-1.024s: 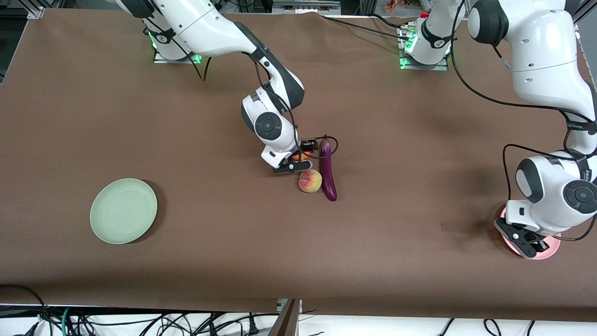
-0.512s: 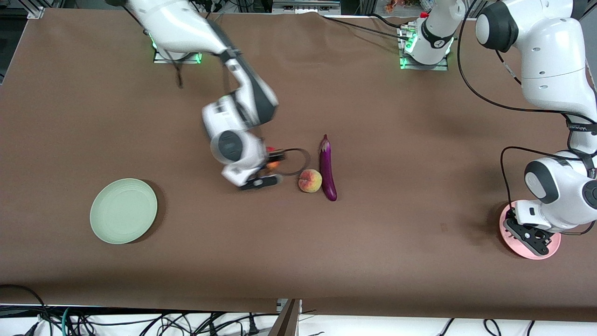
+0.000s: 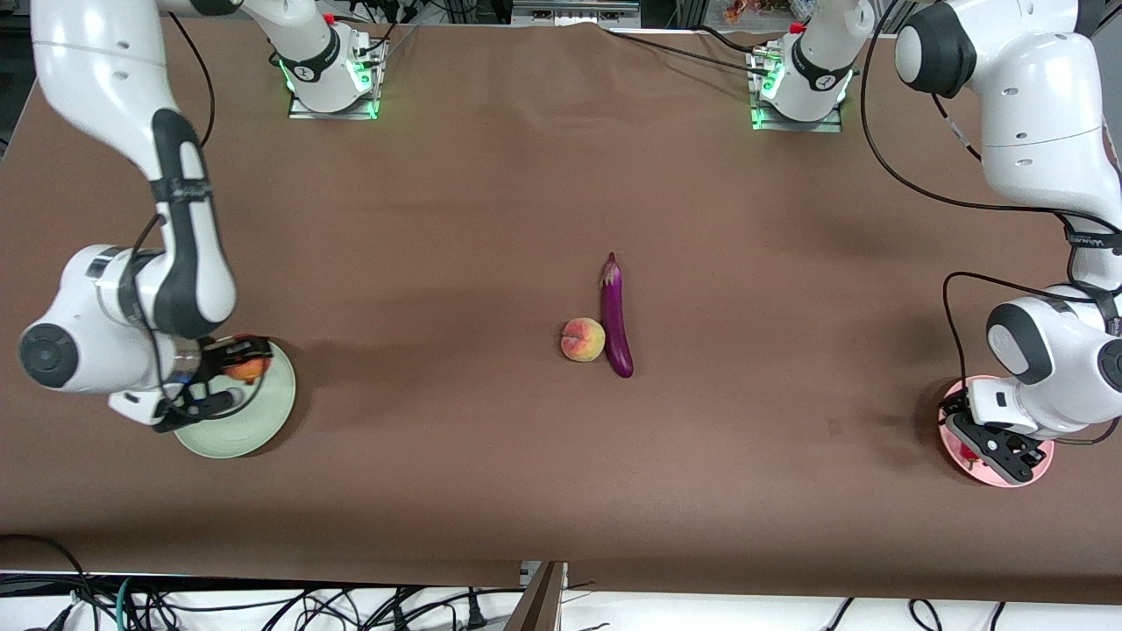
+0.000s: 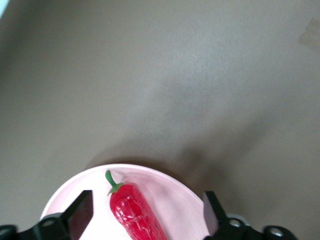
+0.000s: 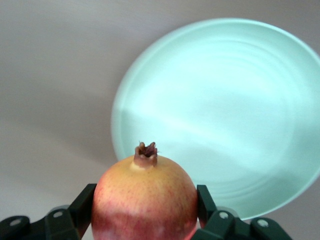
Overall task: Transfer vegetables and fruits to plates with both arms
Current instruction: 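Carry the pomegranate to the green plate with the right gripper, then release the pomegranate with the right gripper while the left gripper grasps the eggplant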
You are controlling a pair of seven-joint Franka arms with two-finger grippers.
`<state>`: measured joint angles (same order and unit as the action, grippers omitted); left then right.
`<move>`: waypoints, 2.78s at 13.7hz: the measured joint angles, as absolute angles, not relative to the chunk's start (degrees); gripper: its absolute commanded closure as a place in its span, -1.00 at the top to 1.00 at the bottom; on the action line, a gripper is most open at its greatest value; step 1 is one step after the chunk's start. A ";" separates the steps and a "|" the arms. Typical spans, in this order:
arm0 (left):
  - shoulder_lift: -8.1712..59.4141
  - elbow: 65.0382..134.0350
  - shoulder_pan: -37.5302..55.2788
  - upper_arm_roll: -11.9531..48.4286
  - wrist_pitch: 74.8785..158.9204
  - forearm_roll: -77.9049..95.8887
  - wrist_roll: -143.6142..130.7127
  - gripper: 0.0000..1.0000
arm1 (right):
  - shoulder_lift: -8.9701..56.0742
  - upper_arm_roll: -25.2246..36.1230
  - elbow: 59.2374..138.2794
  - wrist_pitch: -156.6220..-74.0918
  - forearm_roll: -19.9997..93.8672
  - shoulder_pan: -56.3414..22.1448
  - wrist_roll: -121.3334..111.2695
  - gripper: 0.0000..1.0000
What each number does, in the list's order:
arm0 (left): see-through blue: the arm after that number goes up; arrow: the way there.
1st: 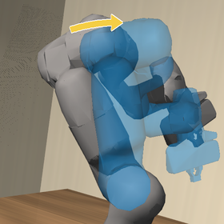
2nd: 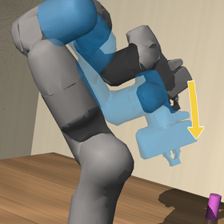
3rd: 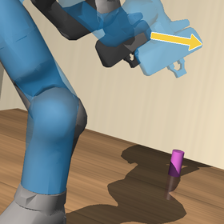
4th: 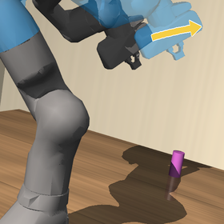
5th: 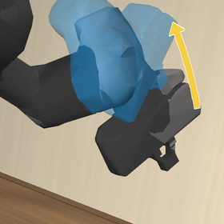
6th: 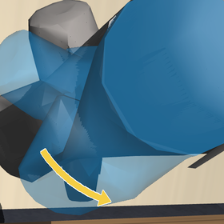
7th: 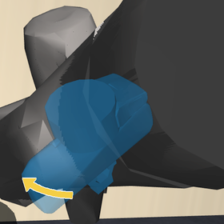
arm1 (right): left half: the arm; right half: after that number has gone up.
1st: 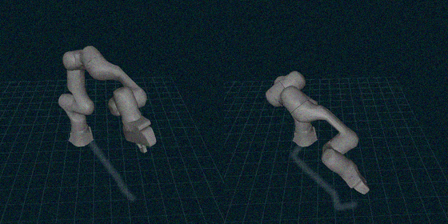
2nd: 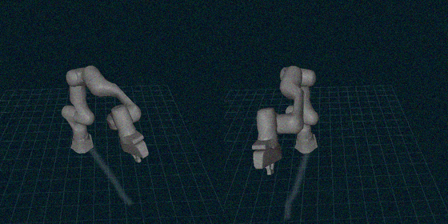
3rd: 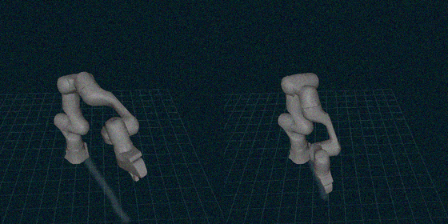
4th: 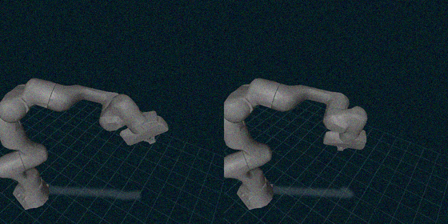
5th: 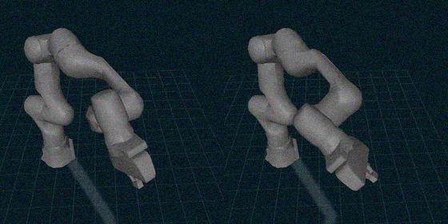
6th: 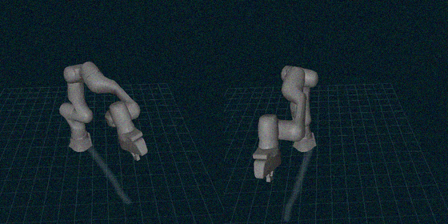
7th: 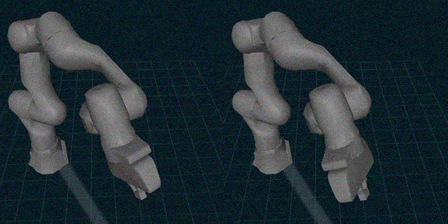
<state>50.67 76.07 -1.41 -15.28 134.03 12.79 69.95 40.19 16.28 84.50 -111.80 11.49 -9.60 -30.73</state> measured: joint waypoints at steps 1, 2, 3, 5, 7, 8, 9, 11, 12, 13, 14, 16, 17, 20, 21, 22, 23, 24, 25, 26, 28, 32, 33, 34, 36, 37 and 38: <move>50.01 75.65 -1.30 -15.17 131.72 12.86 69.76 1.00 | 41.19 16.26 84.54 -113.42 11.32 -9.13 -31.56 -0.54; 49.11 75.33 -1.17 -15.02 129.27 12.93 68.92 1.00 | 42.05 16.20 84.55 -115.52 11.04 -9.15 -31.99 -0.54; 48.06 75.14 -0.86 -14.90 126.94 12.98 67.30 1.00 | 42.74 16.16 84.56 -117.76 10.52 -9.15 -32.50 -0.53; 45.57 75.04 0.43 -14.78 121.33 13.00 61.42 1.00 | 44.01 16.25 84.59 -121.21 10.08 -8.46 -34.29 -0.51; 43.22 75.03 2.68 -14.70 116.17 13.00 52.88 1.00 | 45.24 16.28 84.61 -124.01 10.05 -6.73 -36.85 -0.40; 42.29 75.04 4.02 -14.67 113.67 13.00 48.11 1.00 | 45.80 16.28 84.61 -125.29 10.05 -5.81 -38.14 -0.18; 41.50 75.04 5.49 -14.63 111.49 13.00 43.34 1.00 | 45.91 16.28 84.54 -125.95 10.06 -5.14 -38.97 0.43; 40.42 75.40 8.72 -14.07 108.76 13.05 33.26 1.00 | 45.97 16.26 84.55 -126.53 10.18 -4.71 -39.14 0.99; 40.08 75.84 9.95 -13.11 108.42 13.07 28.55 1.00 | 45.95 16.11 84.51 -126.71 10.41 -4.73 -39.13 0.99; 39.84 76.53 10.96 -11.64 108.37 13.08 23.75 1.00 | 45.90 15.85 84.17 -126.68 10.79 -4.81 -39.13 0.99; 39.71 77.21 11.76 -9.97 108.37 13.09 19.18 1.00 | 45.74 15.58 83.50 -126.04 11.44 -5.07 -39.13 0.99; 39.62 78.27 12.49 -5.65 108.92 13.13 10.01 1.00 | 45.31 15.41 81.01 -120.80 14.23 -6.16 -38.36 0.99; 39.59 78.83 12.87 -3.12 109.68 13.13 4.71 1.00 | 45.16 15.36 78.99 -117.30 15.52 -6.77 -37.04 0.99; 38.82 81.76 18.44 0.29 112.57 13.13 -6.33 1.00 | 44.44 14.89 74.59 -110.53 16.50 -10.05 -28.29 0.99; 37.91 83.61 21.21 0.34 113.54 13.13 -8.33 1.00 | 44.19 14.79 74.13 -109.94 16.54 -11.92 -24.52 0.99; 36.60 86.26 23.78 0.42 115.31 13.13 -10.21 1.00 | 44.04 14.76 74.05 -109.73 16.83 -13.75 -21.36 0.99; 34.87 90.18 26.62 0.48 118.96 13.13 -12.78 1.00 | 44.03 14.76 74.06 -109.68 18.06 -15.40 -19.06 0.99; 33.18 94.83 29.56 0.55 124.05 13.13 -15.44 1.00 | 44.06 14.76 74.10 -109.66 20.22 -16.59 -17.82 0.99; 32.00 99.42 32.55 0.60 129.91 13.13 -17.84 1.00 | 44.08 14.76 74.14 -109.62 22.43 -17.27 -17.43 0.99; 31.44 103.59 35.42 0.58 135.73 13.13 -19.99 1.00 | 44.12 14.74 74.20 -109.54 23.93 -17.55 -17.22 0.99; 31.80 109.71 38.65 0.51 144.75 13.13 -22.11 0.82 | 44.24 14.43 74.25 -109.39 25.04 -17.80 -15.49 0.99; 34.71 111.75 39.14 -0.06 152.38 13.13 -22.15 -0.83 | 44.55 13.86 74.24 -110.44 25.19 -22.39 -6.82 0.99; 34.61 111.66 39.07 -0.33 152.65 13.13 -22.14 -0.91 | 44.63 13.85 74.25 -111.72 25.19 -24.14 -4.31 0.99; 34.33 111.49 39.03 -0.56 152.64 13.13 -22.15 -0.94 | 44.72 13.84 74.25 -112.59 25.19 -25.68 -2.02 0.99; 33.15 111.18 38.60 -1.02 150.94 13.13 -22.15 -0.91 | 45.13 13.83 74.26 -113.80 25.19 -28.31 2.35 0.99; 32.00 110.96 37.82 -1.26 148.30 13.13 -22.15 -0.82 | 45.43 13.80 74.26 -114.95 25.19 -29.40 4.50 0.99; 30.42 110.61 36.48 -1.61 144.60 12.98 -22.14 -0.82 | 45.72 13.73 74.27 -116.17 25.19 -30.54 6.82 0.99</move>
